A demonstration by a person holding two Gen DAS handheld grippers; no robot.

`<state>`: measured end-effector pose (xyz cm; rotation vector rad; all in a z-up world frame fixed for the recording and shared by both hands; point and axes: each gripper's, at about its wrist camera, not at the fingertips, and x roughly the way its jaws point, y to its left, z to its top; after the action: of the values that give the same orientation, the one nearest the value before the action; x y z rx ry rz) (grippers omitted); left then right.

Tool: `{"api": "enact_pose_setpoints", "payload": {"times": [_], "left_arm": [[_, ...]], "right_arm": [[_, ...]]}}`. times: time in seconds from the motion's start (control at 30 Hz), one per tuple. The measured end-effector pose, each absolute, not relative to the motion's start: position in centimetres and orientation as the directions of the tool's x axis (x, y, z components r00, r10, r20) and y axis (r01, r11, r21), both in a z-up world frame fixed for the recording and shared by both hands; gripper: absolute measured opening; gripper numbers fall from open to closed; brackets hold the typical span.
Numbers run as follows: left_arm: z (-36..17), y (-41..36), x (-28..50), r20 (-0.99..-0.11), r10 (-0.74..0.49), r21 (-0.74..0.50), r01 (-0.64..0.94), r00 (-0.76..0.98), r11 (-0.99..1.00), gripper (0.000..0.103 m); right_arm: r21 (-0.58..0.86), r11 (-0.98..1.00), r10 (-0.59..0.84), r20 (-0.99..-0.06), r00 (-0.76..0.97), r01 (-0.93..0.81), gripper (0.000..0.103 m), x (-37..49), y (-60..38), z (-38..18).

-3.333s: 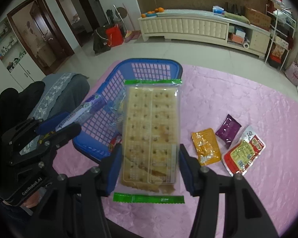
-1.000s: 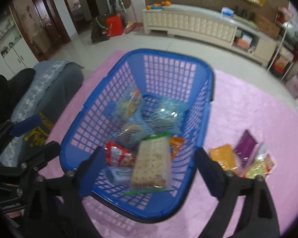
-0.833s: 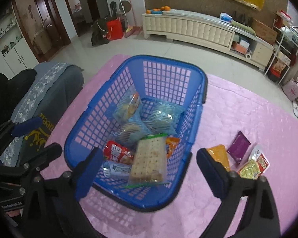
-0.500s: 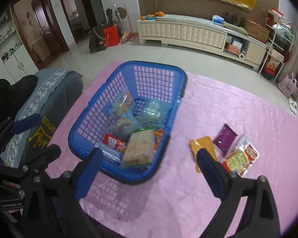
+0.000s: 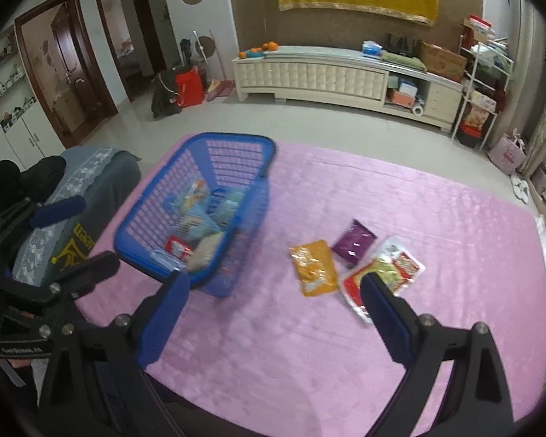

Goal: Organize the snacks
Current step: 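Withdraw both open tools from the basket toward the remaining snacks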

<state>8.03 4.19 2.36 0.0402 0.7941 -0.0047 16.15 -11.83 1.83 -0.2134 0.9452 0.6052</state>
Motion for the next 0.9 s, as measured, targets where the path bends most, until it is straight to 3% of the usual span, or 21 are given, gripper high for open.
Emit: {"api": "enact_pose_setpoints", "payload": {"times": [0.27,0.77,0.9], "left_arm": [[1.7,-0.9,11.0,-0.727,-0.025,0.035,0.074,0.686,0.997,0.082],[-3.5,-8.8,19.9,-0.808,-0.128,-0.011,0.202,0.575,0.979,0.082],[-5.0,-10.1,21.9,-0.808,-0.137,-0.007,0.224,0.573,0.975,0.082]], "right_arm": [[0.098,0.841,0.378,-0.811,0.447,-0.532,0.097,18.4,-16.9,1.7],[0.148,0.906,0.329,-0.836,0.439,-0.398,0.097,24.4,-25.9,-3.9],[0.087,0.916,0.28,-0.838,0.469,-0.391,0.103,25.7,-27.1,-5.2]]}}
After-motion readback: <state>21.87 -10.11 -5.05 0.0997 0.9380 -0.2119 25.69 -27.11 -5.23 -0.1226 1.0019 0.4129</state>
